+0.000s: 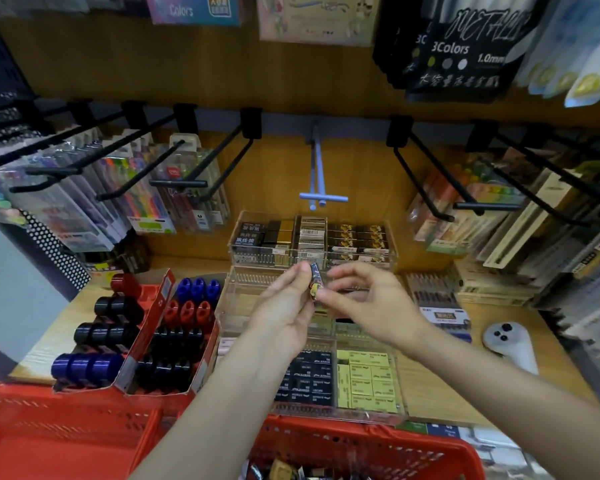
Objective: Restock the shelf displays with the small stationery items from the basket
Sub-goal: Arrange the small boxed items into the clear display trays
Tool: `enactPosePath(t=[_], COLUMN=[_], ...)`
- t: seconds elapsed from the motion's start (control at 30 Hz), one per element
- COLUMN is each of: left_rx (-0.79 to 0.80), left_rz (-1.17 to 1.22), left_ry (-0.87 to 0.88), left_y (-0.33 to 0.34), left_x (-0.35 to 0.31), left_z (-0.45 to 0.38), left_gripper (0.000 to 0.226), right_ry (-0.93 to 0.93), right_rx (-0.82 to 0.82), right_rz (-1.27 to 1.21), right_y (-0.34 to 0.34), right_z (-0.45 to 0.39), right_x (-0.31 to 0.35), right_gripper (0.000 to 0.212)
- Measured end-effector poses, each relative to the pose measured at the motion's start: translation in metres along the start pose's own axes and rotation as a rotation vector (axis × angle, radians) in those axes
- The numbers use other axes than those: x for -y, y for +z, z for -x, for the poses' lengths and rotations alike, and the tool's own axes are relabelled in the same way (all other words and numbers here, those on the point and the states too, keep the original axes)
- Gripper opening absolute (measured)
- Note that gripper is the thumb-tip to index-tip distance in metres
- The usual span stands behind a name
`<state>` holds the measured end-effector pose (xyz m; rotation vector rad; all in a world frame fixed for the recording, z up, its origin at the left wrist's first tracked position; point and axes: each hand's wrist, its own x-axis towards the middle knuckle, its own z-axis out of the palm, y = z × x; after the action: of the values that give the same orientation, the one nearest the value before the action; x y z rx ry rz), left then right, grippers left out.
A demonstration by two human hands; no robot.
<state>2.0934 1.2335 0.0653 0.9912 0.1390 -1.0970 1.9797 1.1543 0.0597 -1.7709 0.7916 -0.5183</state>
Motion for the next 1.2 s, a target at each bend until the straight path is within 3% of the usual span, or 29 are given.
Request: enactPosePath(t=[0.1, 0.17, 0.23, 0.3, 0.37, 0.43, 0.6, 0.77, 0.97, 1.07, 1.13, 1.2], left_rx=[0.041, 0.057, 0.021, 0.034, 0.143, 0.222, 0.241, 0.246, 0.240, 0.228, 0.192, 0.191], left_rz=[-0.019, -0.238, -0.802, -1.363, -1.783, -2.022, -2.039, -2.010, -2.081, -2.124, -2.026, -1.872], left_ry=[0.070, 0.230, 0.565, 0.821, 0.849, 0.788, 0.793, 0.731, 0.649, 0.587, 0.742, 0.964], left_y=[0.008, 0.012, 0.012, 0.009, 0.001, -0.009, -0.015, -0.012, -0.006, -0.006, -0.020, -0.047], left_x=[0.003, 0.002, -0.003, -0.010, -0.013, -0.013, -0.010, -0.013, -0.016, -0.020, -0.010, 0.010], left_z=[-0.001, -0.008, -0.019, -0.034, -0.050, -0.061, -0.069, -0.069, -0.067, -0.051, -0.024, 0.011], left_gripper=[0.019, 0.019, 0.021, 0.038, 0.059, 0.071, 0.076, 0.077, 0.083, 0.084, 0.079, 0.060], right_ry=[0.077, 0.095, 0.039, -0.025, -0.006, 0.045, 0.141, 0.224, 0.256, 0.091, -0.132, -0.287], right_rx=[-0.068, -0.111, -0.247, -0.336, -0.301, -0.224, -0.138, -0.250, -0.250, -0.291, -0.365, -0.352], right_rz=[-0.115, -0.045, 0.220, 0.456, 0.607, 0.679, 0.722, 0.675, 0.702, 0.774, 0.866, 0.813], right_y=[0.002, -0.010, -0.031, -0.050, -0.058, -0.054, -0.036, -0.038, -0.032, -0.027, -0.022, -0.014], right_z=[-0.004, -0.016, -0.035, -0.054, -0.070, -0.084, -0.100, -0.099, -0.104, -0.077, -0.042, 0.003], right_x=[0.003, 0.006, 0.008, 0.010, 0.009, 0.008, 0.012, 0.008, 0.010, 0.009, 0.005, -0.004], right_gripper=[0.025, 0.019, 0.017, 0.017, 0.017, 0.017, 0.016, 0.023, 0.017, 0.014, 0.017, 0.017])
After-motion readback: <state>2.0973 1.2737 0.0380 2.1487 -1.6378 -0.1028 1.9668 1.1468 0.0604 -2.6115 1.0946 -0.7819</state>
